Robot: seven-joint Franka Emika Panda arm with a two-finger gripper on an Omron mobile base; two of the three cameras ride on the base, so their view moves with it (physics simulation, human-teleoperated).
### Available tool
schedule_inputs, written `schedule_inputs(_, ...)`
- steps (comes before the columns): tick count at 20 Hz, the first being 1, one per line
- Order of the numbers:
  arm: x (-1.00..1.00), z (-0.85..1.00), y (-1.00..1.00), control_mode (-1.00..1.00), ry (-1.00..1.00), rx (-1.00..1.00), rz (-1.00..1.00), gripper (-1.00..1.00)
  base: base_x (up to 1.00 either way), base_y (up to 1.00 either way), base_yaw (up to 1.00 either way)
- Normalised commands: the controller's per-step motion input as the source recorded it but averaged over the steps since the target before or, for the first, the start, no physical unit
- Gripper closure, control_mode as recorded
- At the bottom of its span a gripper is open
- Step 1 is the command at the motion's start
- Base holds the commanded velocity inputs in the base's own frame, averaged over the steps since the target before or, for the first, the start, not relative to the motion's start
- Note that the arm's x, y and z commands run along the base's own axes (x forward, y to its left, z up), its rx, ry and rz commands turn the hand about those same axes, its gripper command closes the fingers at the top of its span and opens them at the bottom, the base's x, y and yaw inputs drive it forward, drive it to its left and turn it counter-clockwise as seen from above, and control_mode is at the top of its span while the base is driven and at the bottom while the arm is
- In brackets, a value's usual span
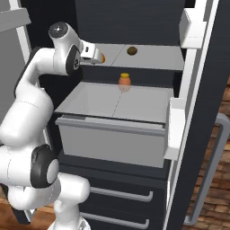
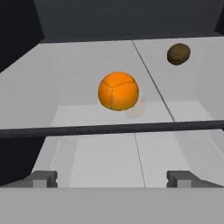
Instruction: Pick the kiwi and orange from the fridge and place them on the plate next to the blender to make a fruit smoothie.
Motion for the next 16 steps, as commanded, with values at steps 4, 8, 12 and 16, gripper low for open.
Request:
schedule_inputs(4,0.80,-0.01,-0.01,-1.00,0.09,0.00,-0.01,-1.00,0.00,0.00,0.00)
schedule_inputs(8,0.61,-0.08,-0.17,-1.00,0.09,0.01,0.00,-1.00,0.00,0.00,0.00)
schedule_inputs(12,0.49,-0.18,-0.13,-1.00,0.08,0.00,0.00,-1.00,0.00,0.00,0.00)
schedule_inputs(16,0.40,-0.24,0.00,-1.00,0.05,0.00,0.00,-1.00,0.00,0.00,0.00)
